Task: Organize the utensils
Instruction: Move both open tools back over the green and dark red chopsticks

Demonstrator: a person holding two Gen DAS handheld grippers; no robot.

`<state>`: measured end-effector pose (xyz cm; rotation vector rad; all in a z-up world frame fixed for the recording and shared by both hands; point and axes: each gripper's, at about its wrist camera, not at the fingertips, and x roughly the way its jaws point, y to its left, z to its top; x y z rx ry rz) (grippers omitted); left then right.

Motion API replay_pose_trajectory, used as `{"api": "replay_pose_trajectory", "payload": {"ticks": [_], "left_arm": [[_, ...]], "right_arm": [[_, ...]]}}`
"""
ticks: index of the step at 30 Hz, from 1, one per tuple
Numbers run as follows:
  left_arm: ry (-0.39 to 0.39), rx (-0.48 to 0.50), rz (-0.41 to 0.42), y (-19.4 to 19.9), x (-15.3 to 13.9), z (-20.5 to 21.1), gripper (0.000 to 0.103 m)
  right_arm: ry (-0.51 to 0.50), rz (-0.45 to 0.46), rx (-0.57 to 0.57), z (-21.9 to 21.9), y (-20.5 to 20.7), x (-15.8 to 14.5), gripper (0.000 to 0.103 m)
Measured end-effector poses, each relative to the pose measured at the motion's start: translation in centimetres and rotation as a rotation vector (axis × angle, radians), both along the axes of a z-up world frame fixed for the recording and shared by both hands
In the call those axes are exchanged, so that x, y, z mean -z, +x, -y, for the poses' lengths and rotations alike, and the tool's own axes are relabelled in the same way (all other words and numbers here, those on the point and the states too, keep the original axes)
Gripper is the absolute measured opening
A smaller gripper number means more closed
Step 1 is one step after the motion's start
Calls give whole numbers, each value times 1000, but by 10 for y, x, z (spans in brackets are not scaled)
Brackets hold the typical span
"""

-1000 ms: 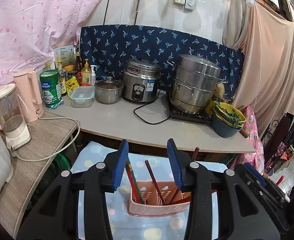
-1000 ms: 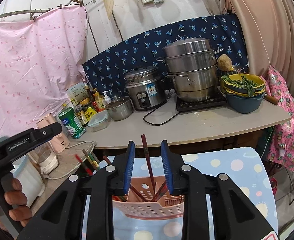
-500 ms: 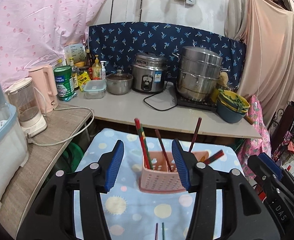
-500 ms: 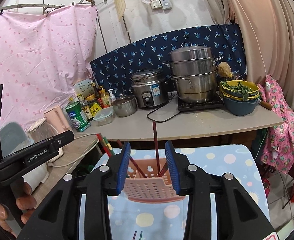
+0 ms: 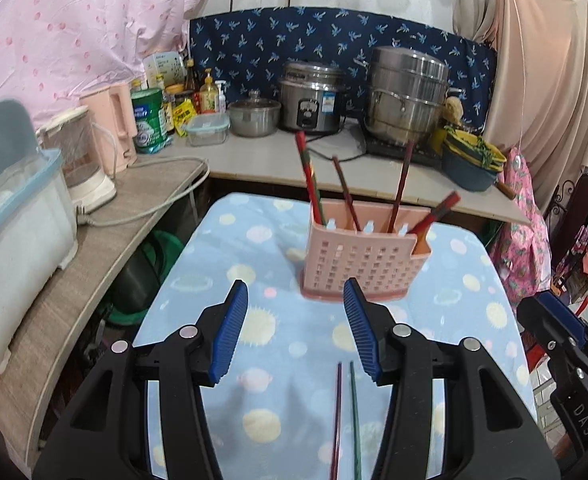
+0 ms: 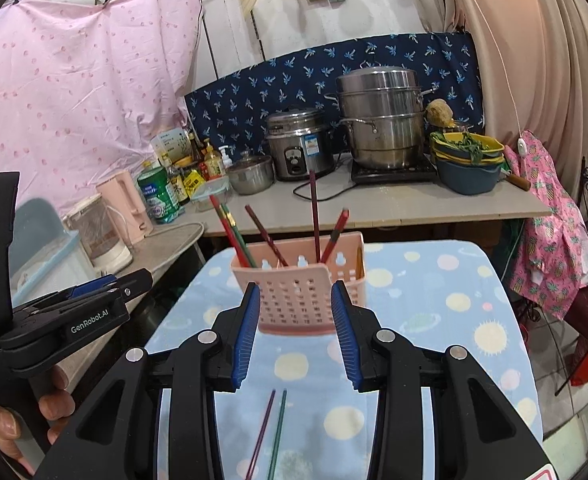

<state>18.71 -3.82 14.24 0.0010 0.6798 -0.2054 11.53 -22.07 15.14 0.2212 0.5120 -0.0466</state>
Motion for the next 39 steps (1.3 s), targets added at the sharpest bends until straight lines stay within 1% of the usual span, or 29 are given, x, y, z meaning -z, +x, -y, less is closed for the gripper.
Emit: {"api": "replay_pose_trajectory", "payload": {"ticks": [5, 11, 15, 21, 25, 29, 32, 34, 39], "left_arm": [[27, -6, -48, -23, 30, -12, 48], [34, -2, -118, -50, 64, -22, 48], [40, 0, -157, -66, 84, -29, 48], [64, 0, -215, -86, 113, -41, 48], [68, -11, -258, -95, 129, -49, 48], [87, -16, -292, -106, 146, -54, 48], [95, -18, -317, -110, 155, -58, 48], [100, -15, -326, -113, 158, -59, 48], [106, -9, -337, -116, 164, -60, 48]], "right_arm": [[-5, -55, -10, -10, -25, 26, 36], [1, -139, -27, -24, -50, 64, 36], [-11, -192, -32, -33, -66, 90, 36], [10, -271, -47, -48, -90, 133, 36], [-15, -317, -73, -63, -102, 156, 36], [-12, -349, -96, -76, -106, 172, 35], [-14, -366, -110, -83, -106, 181, 33], [-19, -375, -114, -87, -106, 186, 28], [-12, -399, -112, -88, -101, 195, 24]]}}
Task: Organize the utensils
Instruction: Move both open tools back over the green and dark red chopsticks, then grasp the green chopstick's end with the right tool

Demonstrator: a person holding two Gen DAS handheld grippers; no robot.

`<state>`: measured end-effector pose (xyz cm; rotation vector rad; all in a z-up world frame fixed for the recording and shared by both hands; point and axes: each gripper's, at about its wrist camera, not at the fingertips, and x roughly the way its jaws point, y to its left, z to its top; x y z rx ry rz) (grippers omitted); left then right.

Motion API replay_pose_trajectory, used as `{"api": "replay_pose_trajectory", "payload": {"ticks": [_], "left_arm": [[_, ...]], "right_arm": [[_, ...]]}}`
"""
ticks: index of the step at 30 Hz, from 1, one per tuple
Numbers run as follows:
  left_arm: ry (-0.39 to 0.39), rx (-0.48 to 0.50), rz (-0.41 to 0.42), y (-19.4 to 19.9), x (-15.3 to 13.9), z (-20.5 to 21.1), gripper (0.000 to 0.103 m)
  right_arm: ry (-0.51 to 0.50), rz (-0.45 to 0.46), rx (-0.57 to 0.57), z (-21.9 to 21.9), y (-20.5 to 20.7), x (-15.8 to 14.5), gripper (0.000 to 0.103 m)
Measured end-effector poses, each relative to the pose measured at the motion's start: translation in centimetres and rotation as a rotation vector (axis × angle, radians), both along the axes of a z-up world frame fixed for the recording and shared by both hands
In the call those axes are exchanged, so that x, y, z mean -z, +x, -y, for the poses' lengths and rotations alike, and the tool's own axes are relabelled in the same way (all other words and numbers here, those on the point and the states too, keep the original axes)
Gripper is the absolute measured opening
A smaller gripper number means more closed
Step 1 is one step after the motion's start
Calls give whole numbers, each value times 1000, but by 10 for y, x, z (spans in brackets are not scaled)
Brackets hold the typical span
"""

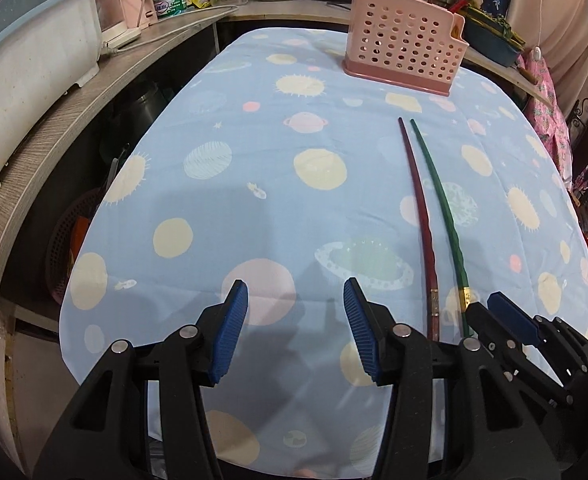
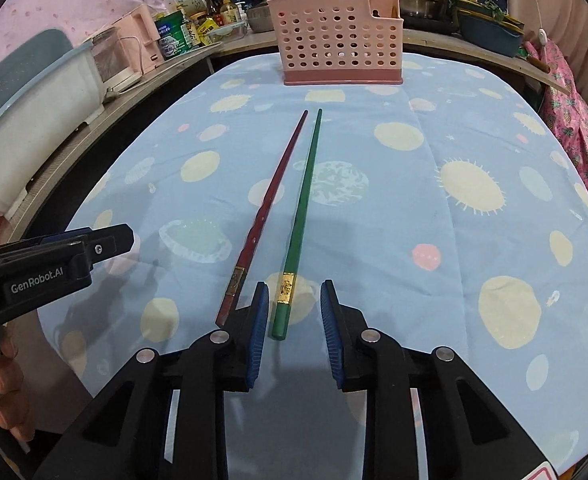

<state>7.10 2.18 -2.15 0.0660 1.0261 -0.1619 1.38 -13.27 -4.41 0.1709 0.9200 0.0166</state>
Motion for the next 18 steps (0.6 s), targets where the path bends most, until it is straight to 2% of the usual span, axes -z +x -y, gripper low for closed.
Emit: {"api": "replay_pose_trajectory", "payload": {"ticks": [7, 10, 18], "left_arm": [[1, 6, -12, -1, 4, 2, 49], [4, 14, -10, -1, 5, 4, 54], [3, 65, -4, -8, 6, 21, 63]], "right_arm": [[3, -22, -5, -2, 2, 7, 15], [-3, -24, -7, -2, 2, 8, 9], [-23, -19, 36, 14, -8, 8, 7]]}}
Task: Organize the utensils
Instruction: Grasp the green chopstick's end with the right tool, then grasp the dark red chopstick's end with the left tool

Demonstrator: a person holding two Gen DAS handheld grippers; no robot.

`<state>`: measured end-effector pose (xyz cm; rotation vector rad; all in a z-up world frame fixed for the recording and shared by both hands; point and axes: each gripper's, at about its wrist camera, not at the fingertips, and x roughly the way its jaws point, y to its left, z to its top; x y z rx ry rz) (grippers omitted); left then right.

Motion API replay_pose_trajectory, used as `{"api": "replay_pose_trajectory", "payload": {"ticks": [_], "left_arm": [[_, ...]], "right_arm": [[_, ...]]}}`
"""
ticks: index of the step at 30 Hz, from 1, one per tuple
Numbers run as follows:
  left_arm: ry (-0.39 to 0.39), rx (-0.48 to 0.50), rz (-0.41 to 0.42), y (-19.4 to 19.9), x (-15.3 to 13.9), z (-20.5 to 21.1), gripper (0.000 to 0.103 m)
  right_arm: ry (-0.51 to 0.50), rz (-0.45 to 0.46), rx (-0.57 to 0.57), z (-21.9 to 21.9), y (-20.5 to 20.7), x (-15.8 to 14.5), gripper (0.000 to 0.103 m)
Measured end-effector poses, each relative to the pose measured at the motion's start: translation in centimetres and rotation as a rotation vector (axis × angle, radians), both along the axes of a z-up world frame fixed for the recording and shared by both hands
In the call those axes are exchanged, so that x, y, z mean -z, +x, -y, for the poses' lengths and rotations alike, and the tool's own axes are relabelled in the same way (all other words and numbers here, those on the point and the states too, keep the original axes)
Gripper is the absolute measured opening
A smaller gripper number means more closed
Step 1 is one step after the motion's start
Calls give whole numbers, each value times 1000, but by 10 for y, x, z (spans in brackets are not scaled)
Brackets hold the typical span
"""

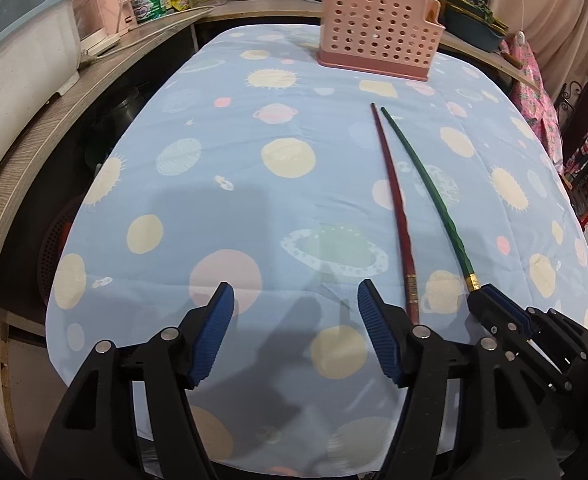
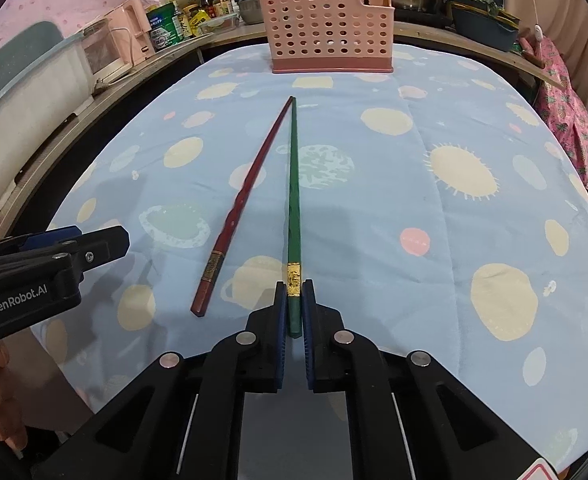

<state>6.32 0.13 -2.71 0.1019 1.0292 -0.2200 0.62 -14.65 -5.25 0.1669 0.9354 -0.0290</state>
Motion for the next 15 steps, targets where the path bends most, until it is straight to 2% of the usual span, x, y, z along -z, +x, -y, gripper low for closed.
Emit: {"api": "replay_pose_trajectory", "payload": {"ticks": [8, 15], "left_arm": [[-36, 68, -33, -6, 9, 27, 64], [-38, 98, -53, -3, 19, 46, 64]], "right_arm": [[30, 0, 87, 32, -16, 1, 7], [42, 3, 102, 39, -23, 2, 7]]}}
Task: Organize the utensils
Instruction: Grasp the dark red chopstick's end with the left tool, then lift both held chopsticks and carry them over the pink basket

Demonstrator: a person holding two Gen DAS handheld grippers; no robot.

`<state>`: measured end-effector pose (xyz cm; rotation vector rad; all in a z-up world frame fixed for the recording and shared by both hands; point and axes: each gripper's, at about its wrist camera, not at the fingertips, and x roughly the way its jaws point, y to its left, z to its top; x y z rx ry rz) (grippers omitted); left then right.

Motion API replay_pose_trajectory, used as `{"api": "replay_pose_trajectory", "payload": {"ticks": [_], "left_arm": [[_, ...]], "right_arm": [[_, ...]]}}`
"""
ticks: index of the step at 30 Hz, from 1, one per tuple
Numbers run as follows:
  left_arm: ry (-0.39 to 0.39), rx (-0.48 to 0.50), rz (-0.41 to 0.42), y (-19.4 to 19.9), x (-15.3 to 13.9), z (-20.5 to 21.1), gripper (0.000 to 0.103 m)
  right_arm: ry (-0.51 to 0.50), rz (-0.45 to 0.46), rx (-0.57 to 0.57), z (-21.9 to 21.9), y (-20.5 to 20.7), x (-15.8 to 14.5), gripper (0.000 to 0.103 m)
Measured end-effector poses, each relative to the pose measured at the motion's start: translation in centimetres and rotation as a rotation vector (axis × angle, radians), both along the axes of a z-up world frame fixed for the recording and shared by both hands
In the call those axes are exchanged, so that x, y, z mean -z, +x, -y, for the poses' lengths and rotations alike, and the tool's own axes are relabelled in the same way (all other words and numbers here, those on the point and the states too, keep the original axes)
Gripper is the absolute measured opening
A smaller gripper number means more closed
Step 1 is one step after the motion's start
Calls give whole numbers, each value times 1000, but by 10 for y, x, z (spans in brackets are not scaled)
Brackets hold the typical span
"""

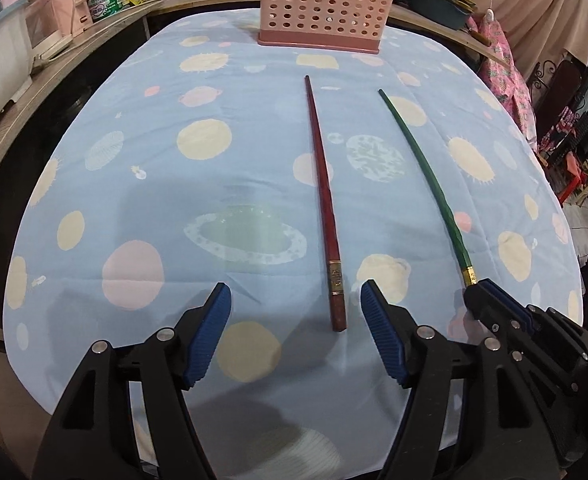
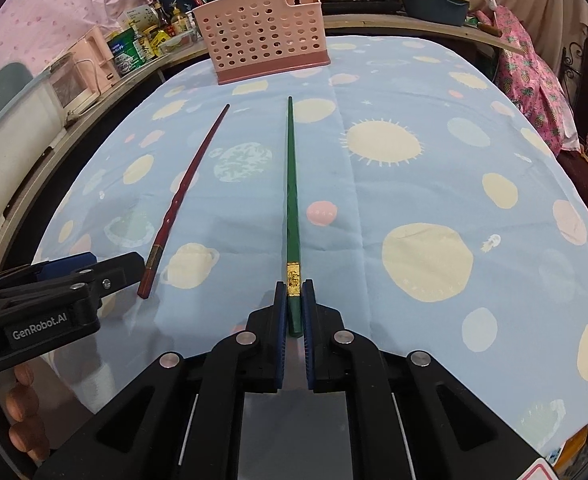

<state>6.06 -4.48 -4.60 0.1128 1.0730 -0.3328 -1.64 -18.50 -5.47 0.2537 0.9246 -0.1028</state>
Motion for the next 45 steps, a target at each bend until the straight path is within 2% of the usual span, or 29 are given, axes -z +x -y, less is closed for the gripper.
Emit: {"api": "replay_pose_trajectory", "payload": {"ticks": [4, 10, 18, 20, 32, 39, 45], "left_arm": [[17, 9, -11, 2, 6, 7, 62], [36, 8, 6, 0, 5, 7, 49], [27, 20, -1, -2, 3, 5, 12], [26, 22, -5, -3, 3, 4, 8], [-3, 14, -21, -8, -6, -4, 7], [-60, 3, 14, -11, -39, -17, 7], [-132, -21, 83, -6, -82, -27, 7]], "right_arm": [[3, 1, 0, 0, -1, 0, 7], [3, 1, 0, 0, -2, 1, 7], [3, 0, -5, 0, -2, 1, 7], [2, -1, -6, 0, -2, 0, 7], [15, 10, -23, -2, -4, -6, 7], [34, 71, -26, 1, -10, -33, 7], [53, 147, -16, 10, -7, -69, 7]]}}
